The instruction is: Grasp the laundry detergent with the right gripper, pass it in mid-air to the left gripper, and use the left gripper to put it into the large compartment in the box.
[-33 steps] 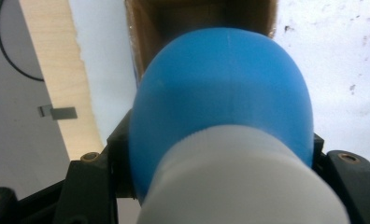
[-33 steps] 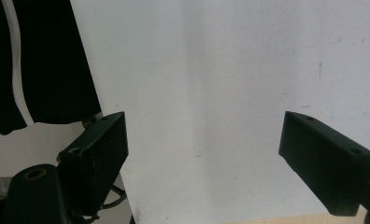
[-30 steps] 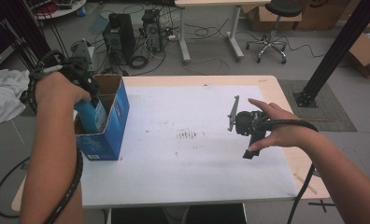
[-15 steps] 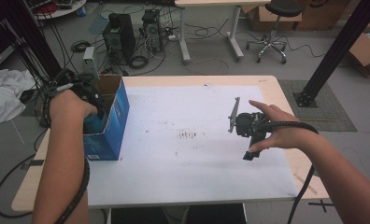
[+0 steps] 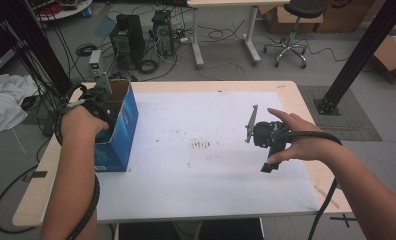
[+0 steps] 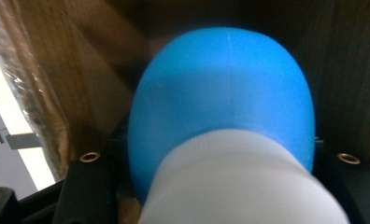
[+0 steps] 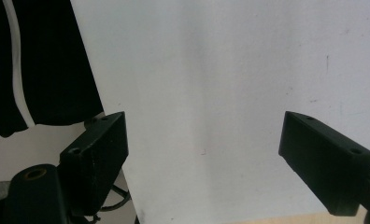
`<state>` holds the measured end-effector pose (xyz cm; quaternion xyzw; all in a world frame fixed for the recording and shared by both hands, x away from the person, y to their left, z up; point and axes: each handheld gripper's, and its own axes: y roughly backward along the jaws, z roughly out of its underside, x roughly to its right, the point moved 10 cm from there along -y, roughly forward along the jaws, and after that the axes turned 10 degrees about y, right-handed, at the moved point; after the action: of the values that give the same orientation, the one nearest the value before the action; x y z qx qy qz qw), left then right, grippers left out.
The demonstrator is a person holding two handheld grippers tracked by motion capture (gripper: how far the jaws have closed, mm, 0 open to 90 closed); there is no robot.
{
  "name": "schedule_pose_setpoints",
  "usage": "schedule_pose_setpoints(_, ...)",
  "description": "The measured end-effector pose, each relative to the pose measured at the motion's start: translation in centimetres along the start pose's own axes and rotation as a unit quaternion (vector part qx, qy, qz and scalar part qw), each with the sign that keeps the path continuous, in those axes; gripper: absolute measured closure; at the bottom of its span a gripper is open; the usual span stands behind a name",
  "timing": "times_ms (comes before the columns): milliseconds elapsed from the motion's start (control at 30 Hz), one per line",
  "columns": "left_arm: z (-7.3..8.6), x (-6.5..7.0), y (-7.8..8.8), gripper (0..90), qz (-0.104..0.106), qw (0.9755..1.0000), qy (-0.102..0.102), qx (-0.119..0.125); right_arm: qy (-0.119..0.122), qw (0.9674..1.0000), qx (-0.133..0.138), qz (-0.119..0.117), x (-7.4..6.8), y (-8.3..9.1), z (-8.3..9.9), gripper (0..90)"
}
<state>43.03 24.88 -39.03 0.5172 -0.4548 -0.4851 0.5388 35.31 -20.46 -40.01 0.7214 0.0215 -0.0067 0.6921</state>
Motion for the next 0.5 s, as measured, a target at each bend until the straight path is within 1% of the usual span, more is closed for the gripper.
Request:
schedule_pose_setpoints(100, 0.02, 0.05, -0.05, 38.5, 0.001, 1.0000, 0.005, 0.000, -0.001, 1.0000, 0.001, 0.001, -0.06, -0.09, 0.05, 15.6)
schedule_pose_setpoints(133, -0.02, 0.07, -0.06, 38.5, 0.002, 1.0000, 0.009, 0.002, -0.001, 1.0000, 0.001, 0.001, -0.06, -0.09, 0.05, 15.6)
schedule_pose_setpoints(167, 0.04, 0.04, -0.09, 38.6, 0.008, 0.9999, 0.015, 0.001, -0.003, 1.0000, 0.002, 0.001, -0.07, -0.08, 0.04, 15.6)
schedule_pose_setpoints(267, 0.09, 0.00, -0.10, 38.5, 0.012, 0.9998, 0.017, 0.003, -0.002, 1.0000, 0.003, 0.002, -0.11, -0.01, 0.00, 15.6)
schedule_pose_setpoints(467, 0.17, 0.01, -0.11, 38.3, 0.015, 0.9997, 0.018, 0.004, 0.002, 1.0000, -0.002, 0.001, -0.18, 0.28, 0.04, 15.6)
schedule_pose_setpoints(500, 0.18, 0.03, -0.11, 37.9, 0.016, 0.9997, 0.019, 0.005, 0.000, 1.0000, 0.001, 0.001, -0.24, 0.24, -0.03, 15.6)
